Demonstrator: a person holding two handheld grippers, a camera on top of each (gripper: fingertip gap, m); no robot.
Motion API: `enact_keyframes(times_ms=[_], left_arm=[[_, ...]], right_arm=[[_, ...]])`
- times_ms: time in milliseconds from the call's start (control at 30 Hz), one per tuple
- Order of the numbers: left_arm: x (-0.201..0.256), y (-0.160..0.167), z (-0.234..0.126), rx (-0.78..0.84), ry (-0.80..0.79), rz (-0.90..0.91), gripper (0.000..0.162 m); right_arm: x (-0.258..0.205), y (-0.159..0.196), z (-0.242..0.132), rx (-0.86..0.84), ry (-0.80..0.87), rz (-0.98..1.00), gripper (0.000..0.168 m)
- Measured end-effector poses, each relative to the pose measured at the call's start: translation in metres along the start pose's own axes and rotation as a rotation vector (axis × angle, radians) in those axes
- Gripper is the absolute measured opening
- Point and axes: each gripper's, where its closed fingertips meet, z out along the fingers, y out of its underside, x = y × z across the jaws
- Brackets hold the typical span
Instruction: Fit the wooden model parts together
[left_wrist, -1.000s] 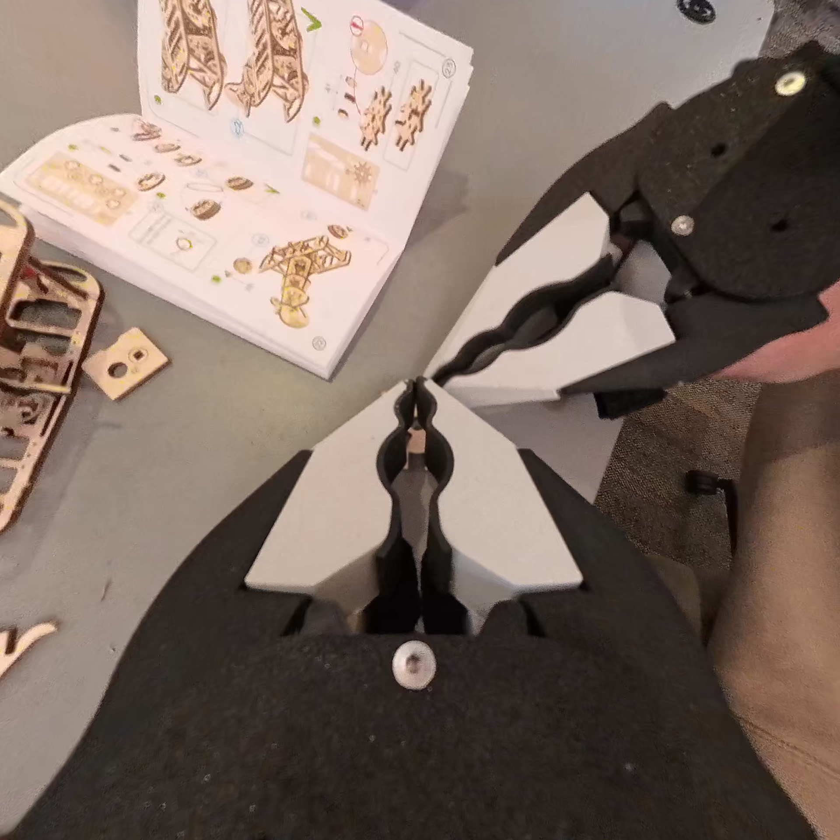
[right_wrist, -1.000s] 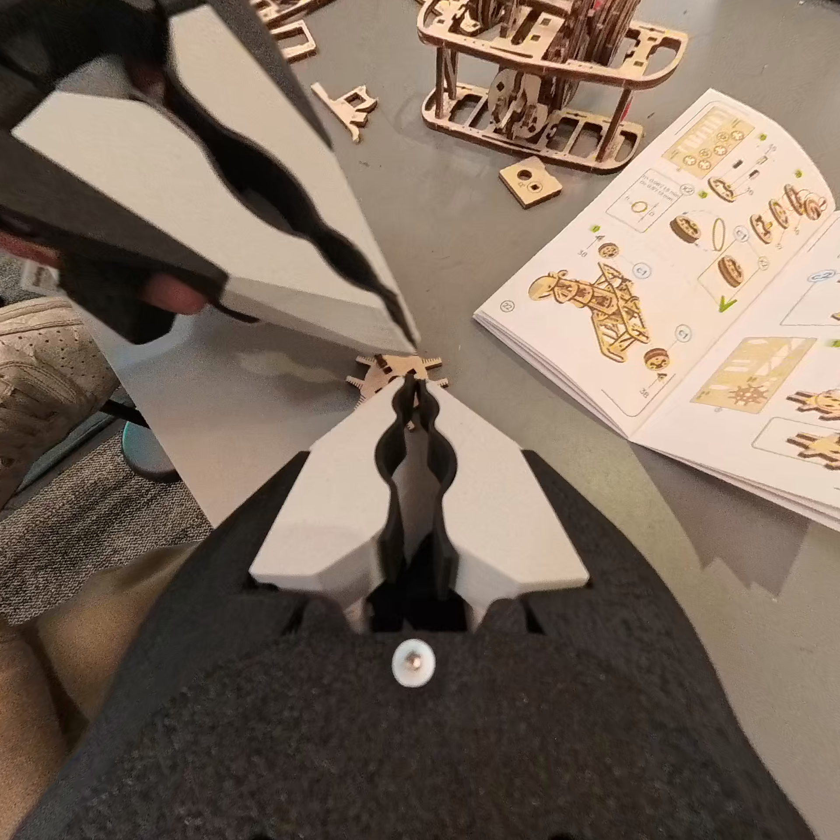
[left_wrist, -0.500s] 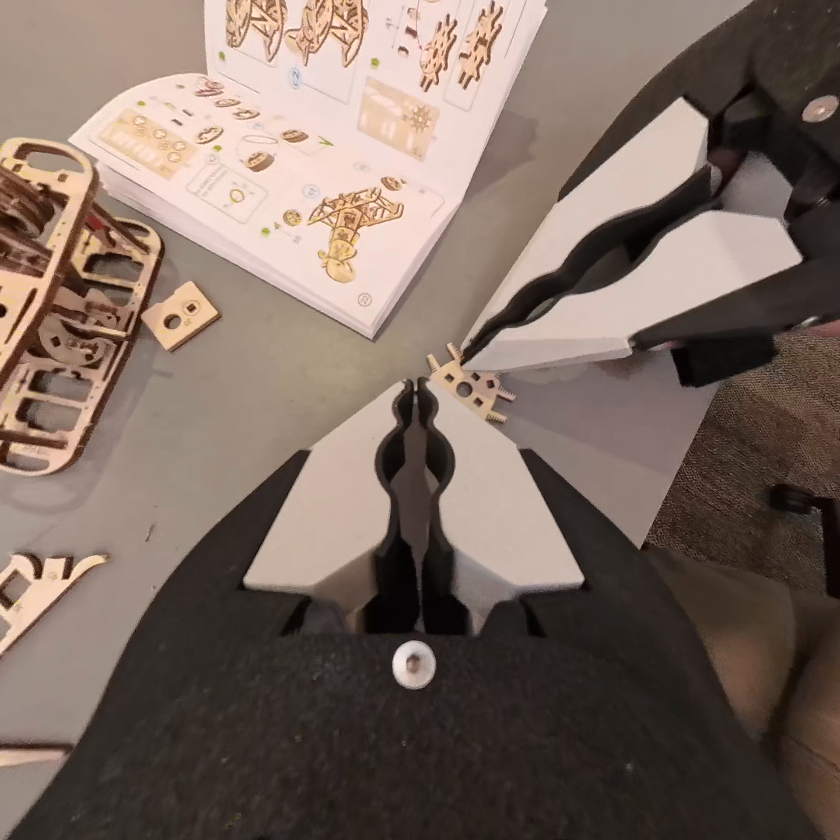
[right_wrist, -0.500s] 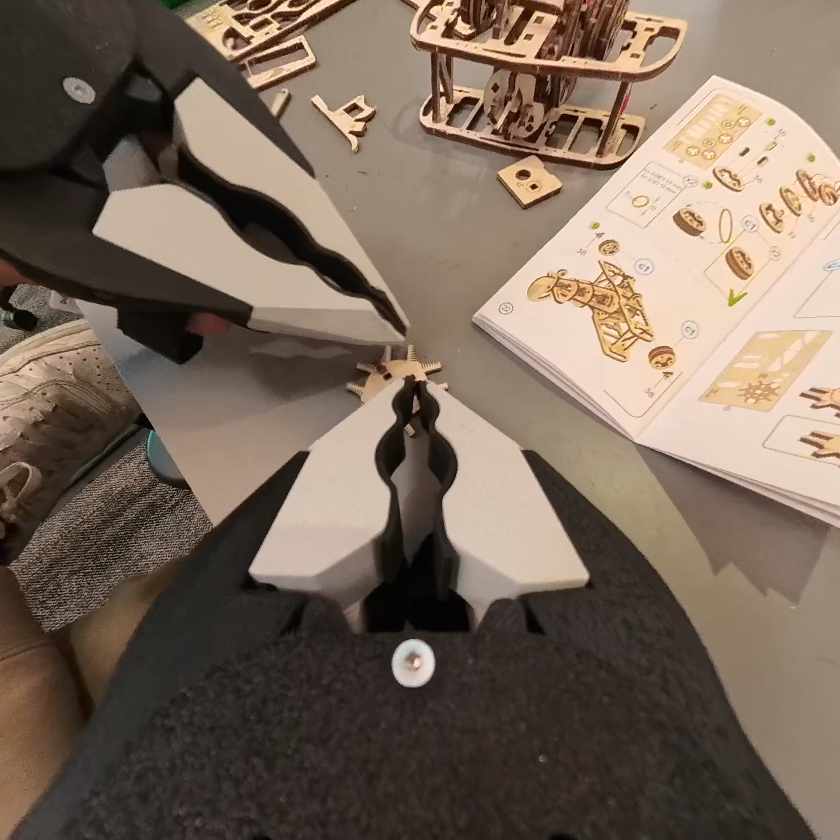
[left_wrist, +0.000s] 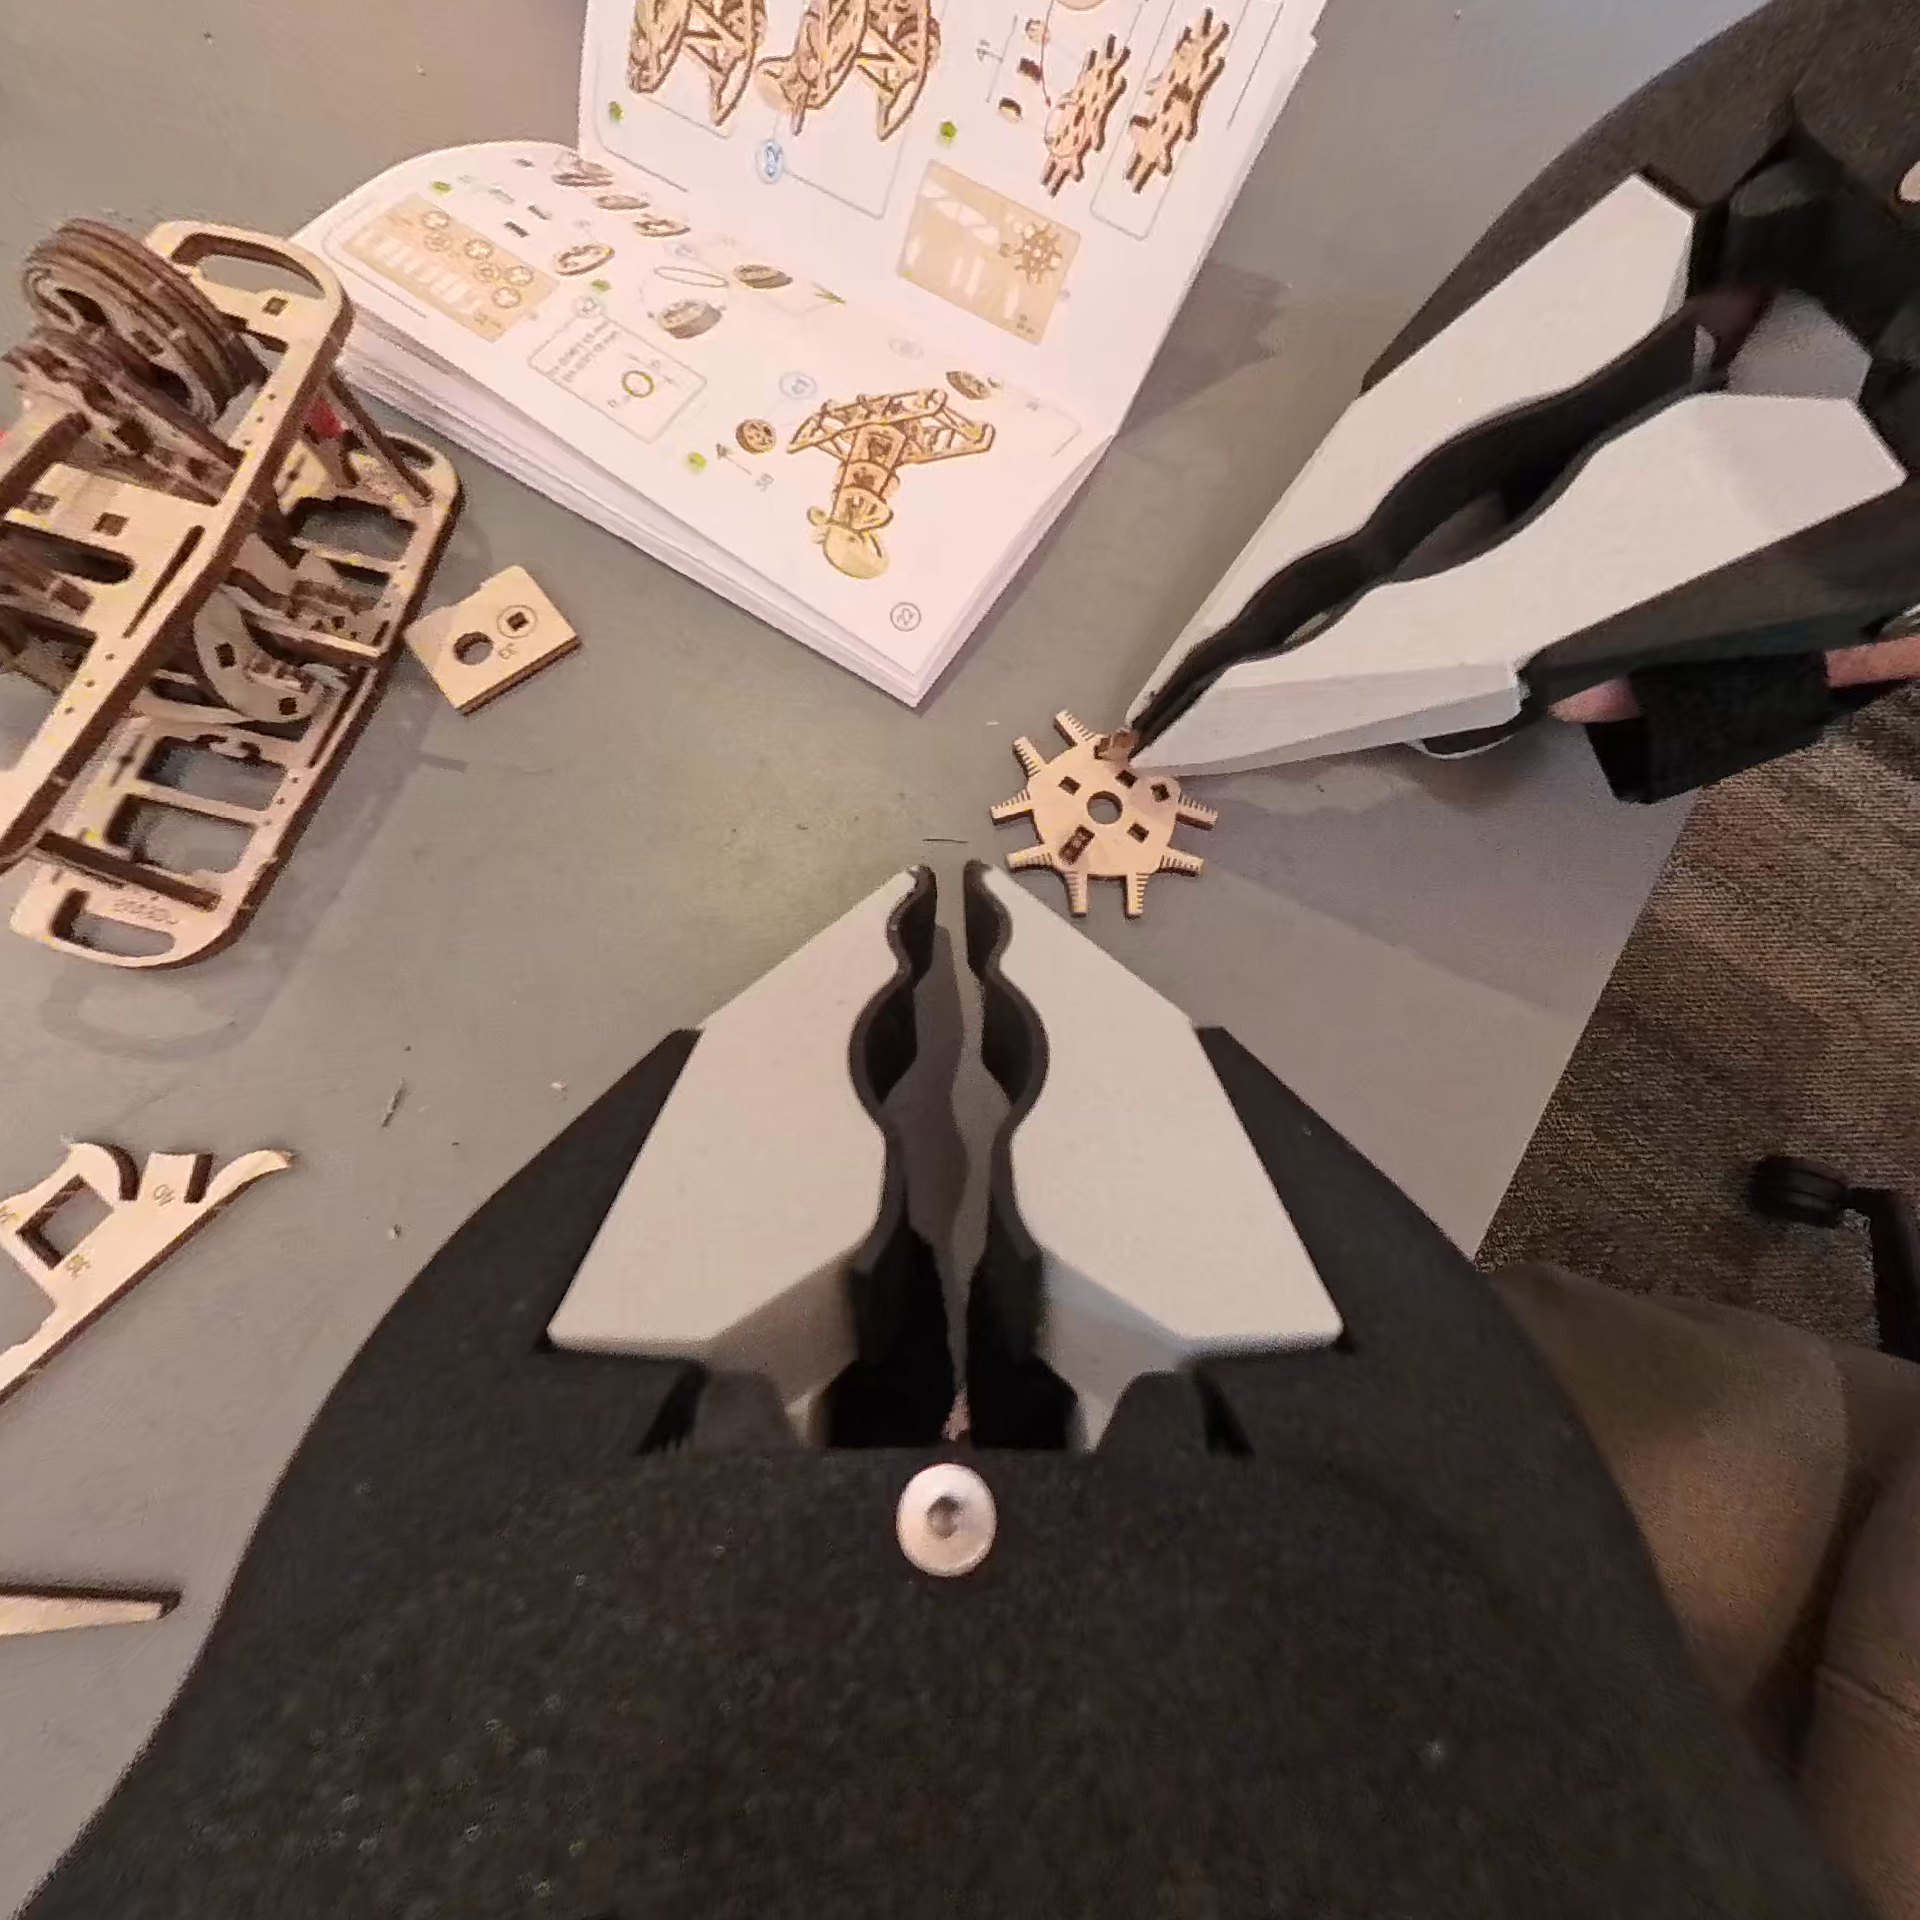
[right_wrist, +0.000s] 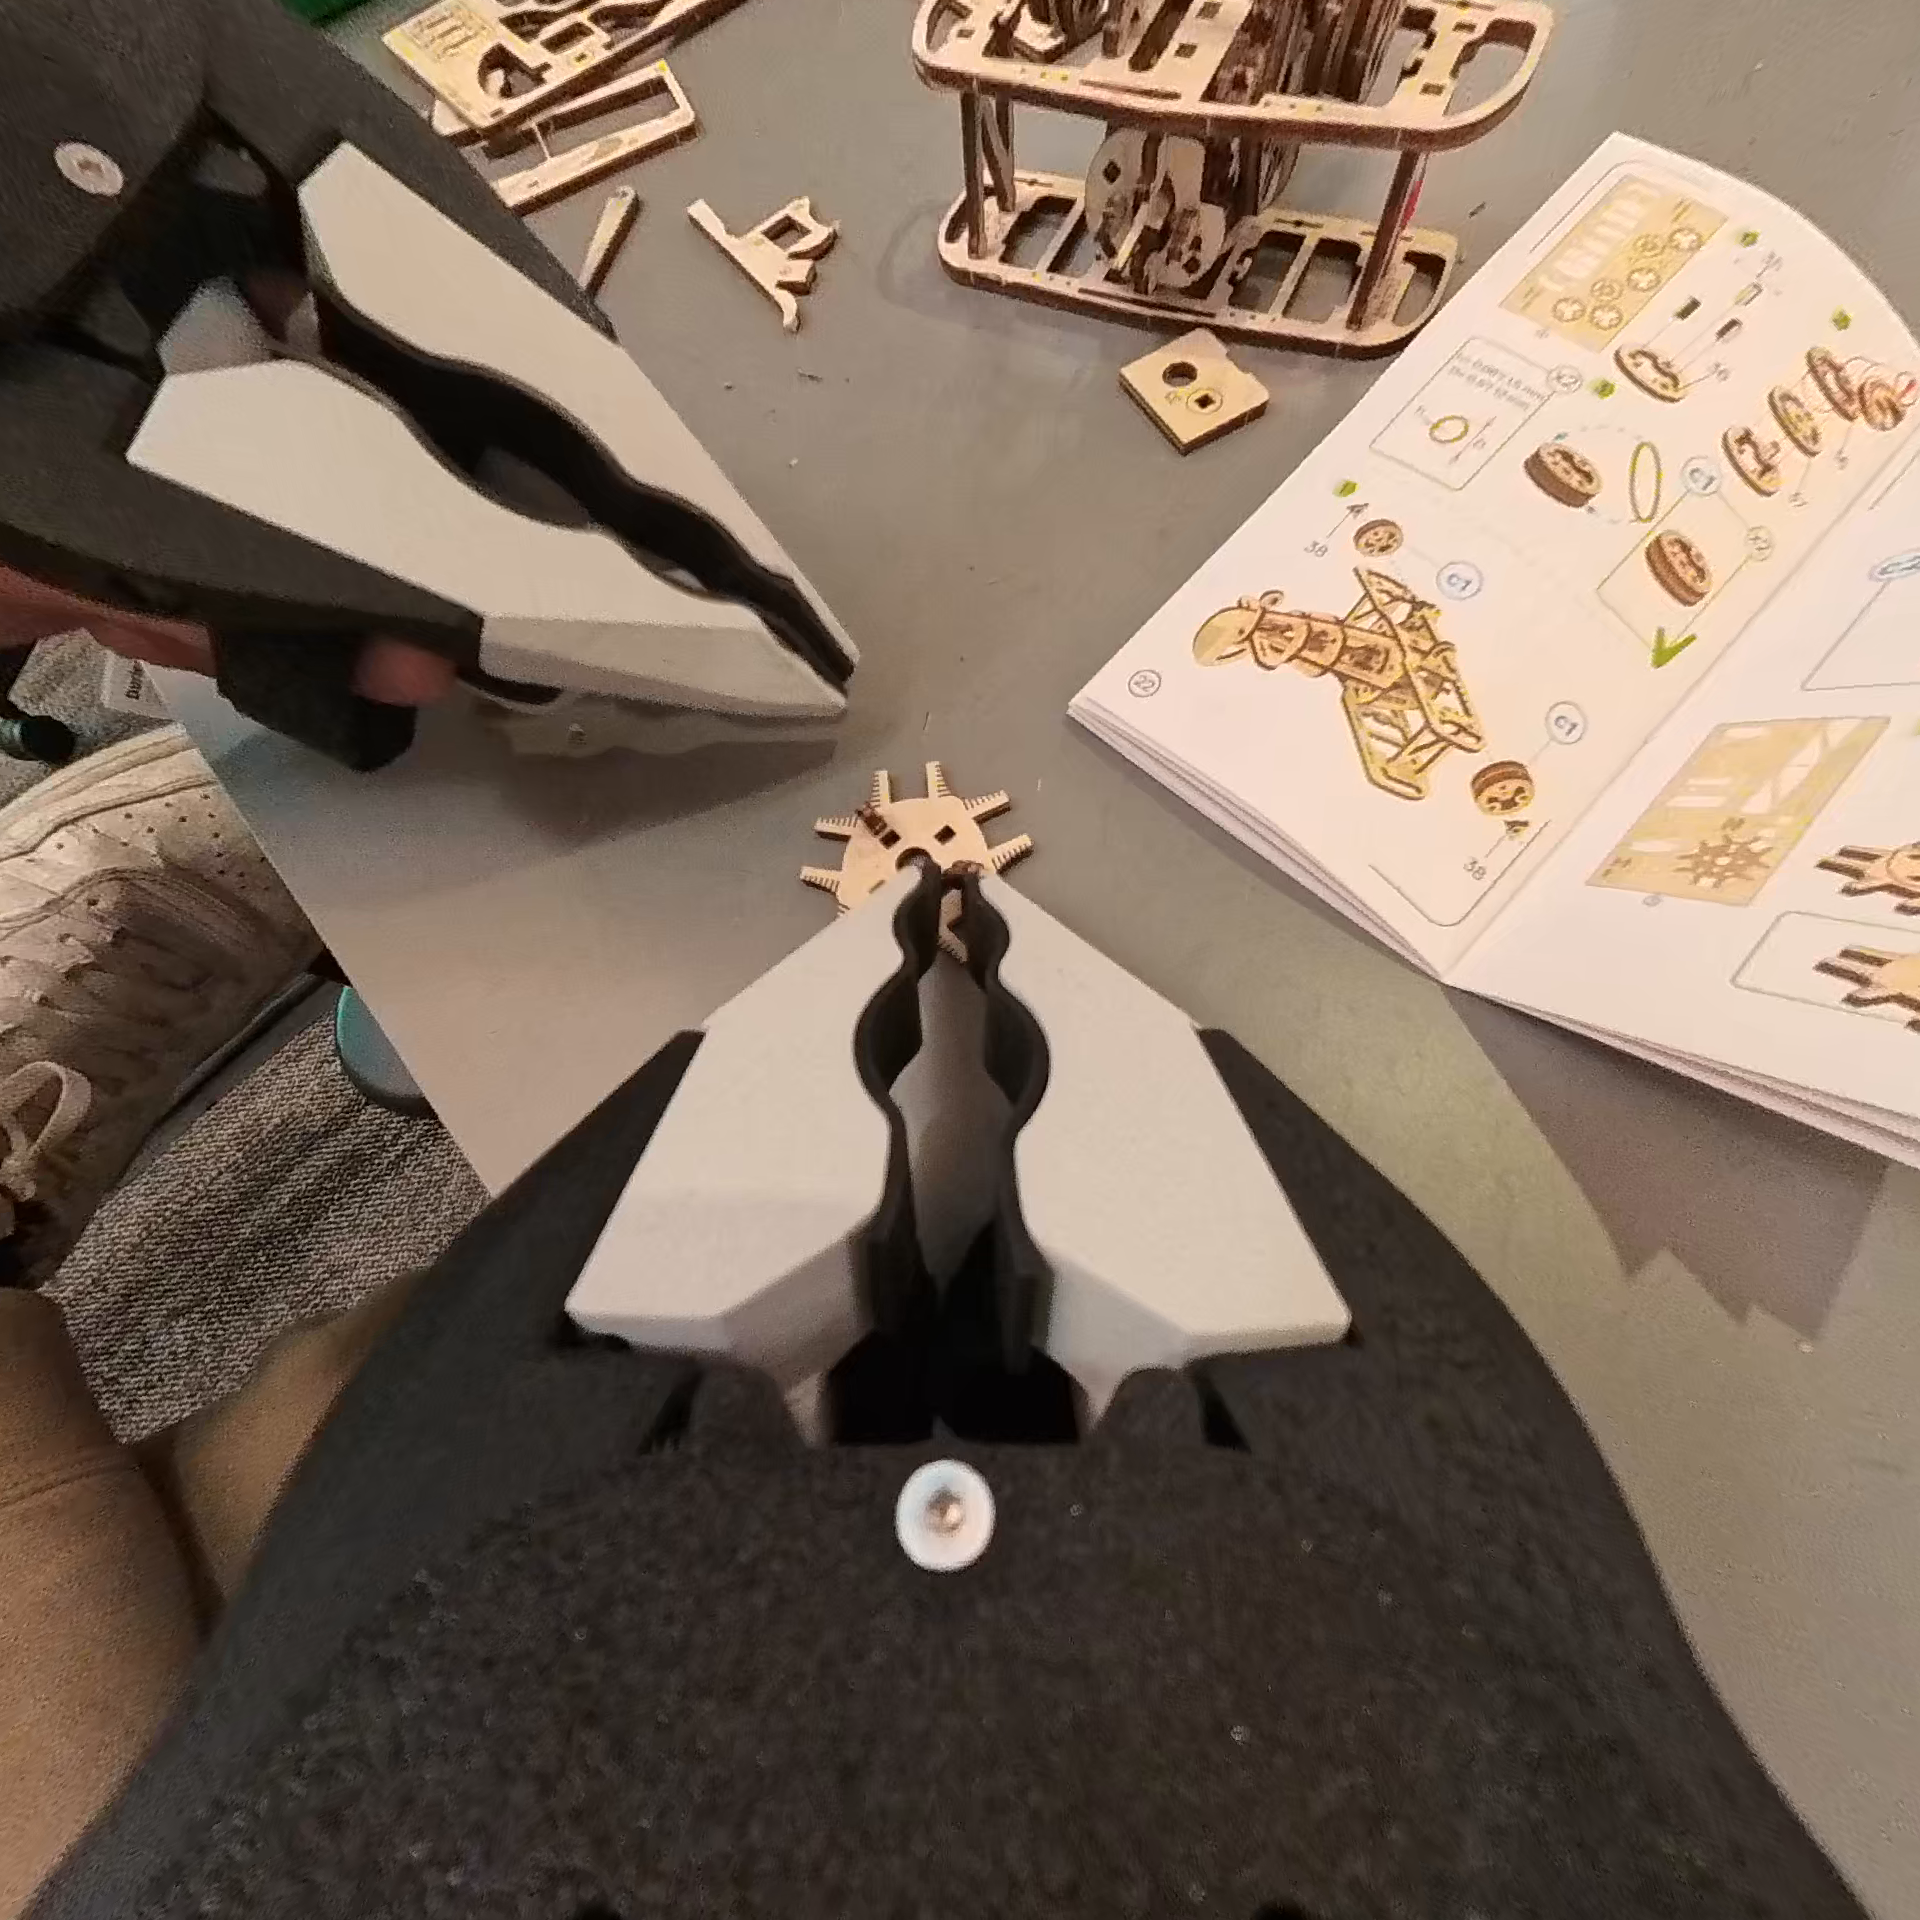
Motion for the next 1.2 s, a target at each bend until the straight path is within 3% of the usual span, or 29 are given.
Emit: enact_keyframes(times_ms=[300, 500, 667, 800, 933, 1200], left_arm=[[0.009, 0.0, 0.002, -0.01, 0.006, 0.032, 0.005], [0.009, 0.0, 0.003, -0.018, 0.002, 0.04, 0.005], [0.011, -0.006, 0.0, 0.003, 0.007, 0.038, 0.005], [0.014, -0.006, 0.0, 0.001, 0.009, 0.045, 0.005], [0.012, -0.005, 0.0, -0.001, 0.006, 0.042, 0.005], [0.013, -0.003, 0.002, -0.011, 0.007, 0.042, 0.005]], right_arm=[[-0.001, -0.012, -0.006, 0.073, -0.061, 0.063, 0.013], [0.016, -0.01, -0.019, 0.032, 0.015, -0.17, 0.016], [-0.002, 0.0, -0.008, -0.057, -0.149, -0.137, 0.033], [0.006, 0.003, -0.003, -0.077, -0.093, -0.282, 0.012], [0.005, 0.003, -0.002, -0.067, -0.072, -0.335, 0.007], [0.002, 0.004, -0.006, -0.082, -0.125, -0.236, 0.0]])
